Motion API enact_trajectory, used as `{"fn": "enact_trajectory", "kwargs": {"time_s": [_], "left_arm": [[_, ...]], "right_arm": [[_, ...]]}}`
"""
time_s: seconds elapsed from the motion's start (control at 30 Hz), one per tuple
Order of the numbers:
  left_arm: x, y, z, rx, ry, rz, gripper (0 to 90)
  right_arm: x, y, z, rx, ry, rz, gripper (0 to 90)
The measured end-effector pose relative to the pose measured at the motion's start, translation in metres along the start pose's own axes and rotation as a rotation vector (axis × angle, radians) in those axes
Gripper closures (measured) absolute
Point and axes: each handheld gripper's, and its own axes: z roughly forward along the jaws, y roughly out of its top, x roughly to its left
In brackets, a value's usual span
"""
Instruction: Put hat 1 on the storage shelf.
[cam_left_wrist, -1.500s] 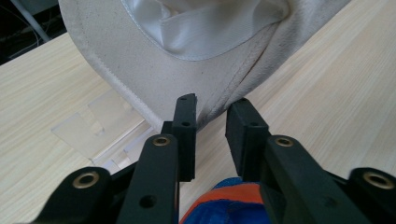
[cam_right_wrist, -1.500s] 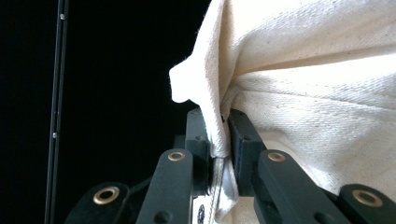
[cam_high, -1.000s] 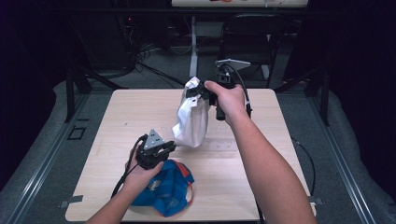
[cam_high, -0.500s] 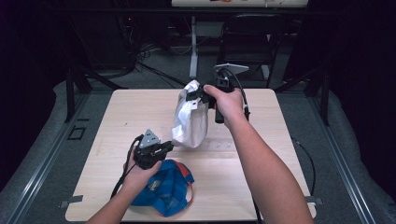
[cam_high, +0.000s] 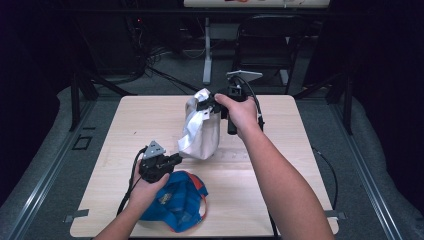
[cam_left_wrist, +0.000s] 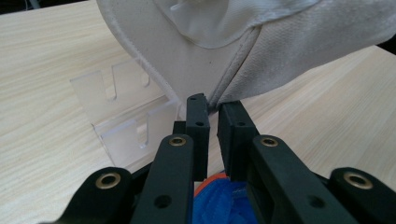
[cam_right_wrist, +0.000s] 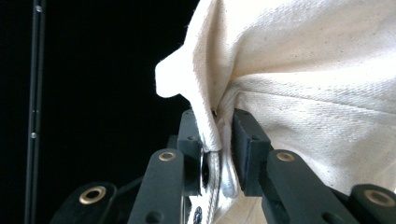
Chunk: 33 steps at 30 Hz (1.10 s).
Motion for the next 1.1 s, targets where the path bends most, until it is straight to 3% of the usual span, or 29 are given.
{"fn": "enact_trajectory", "kwargs": {"time_s": [0.13, 0.3, 0.47, 0.67, 0.97, 1.1], "left_arm": [[0.003, -0.004, 0.0, -0.011, -0.01, -0.038, 83.1], [0.006, -0.007, 0.001, -0.005, -0.016, -0.046, 83.3], [0.012, -0.009, 0.001, 0.002, -0.031, -0.083, 83.5], [0.013, -0.012, 0.001, 0.0, -0.046, -0.107, 83.9], [0.01, -0.01, -0.002, -0.004, -0.046, -0.09, 84.9], [0.013, -0.011, 0.003, 0.043, -0.027, -0.085, 85.1]], "right_arm": [[-0.001, -0.001, 0.003, 0.003, -0.024, -0.014, 73.5], [-0.003, -0.003, 0.008, 0.006, -0.041, -0.02, 72.4], [-0.004, -0.004, 0.01, 0.018, -0.074, -0.035, 71.7], [-0.005, -0.005, 0.013, 0.022, -0.082, -0.034, 71.5], [-0.009, -0.004, 0.012, 0.003, -0.092, -0.032, 72.2], [-0.01, -0.005, 0.013, 0.005, -0.094, -0.03, 71.9]]}}
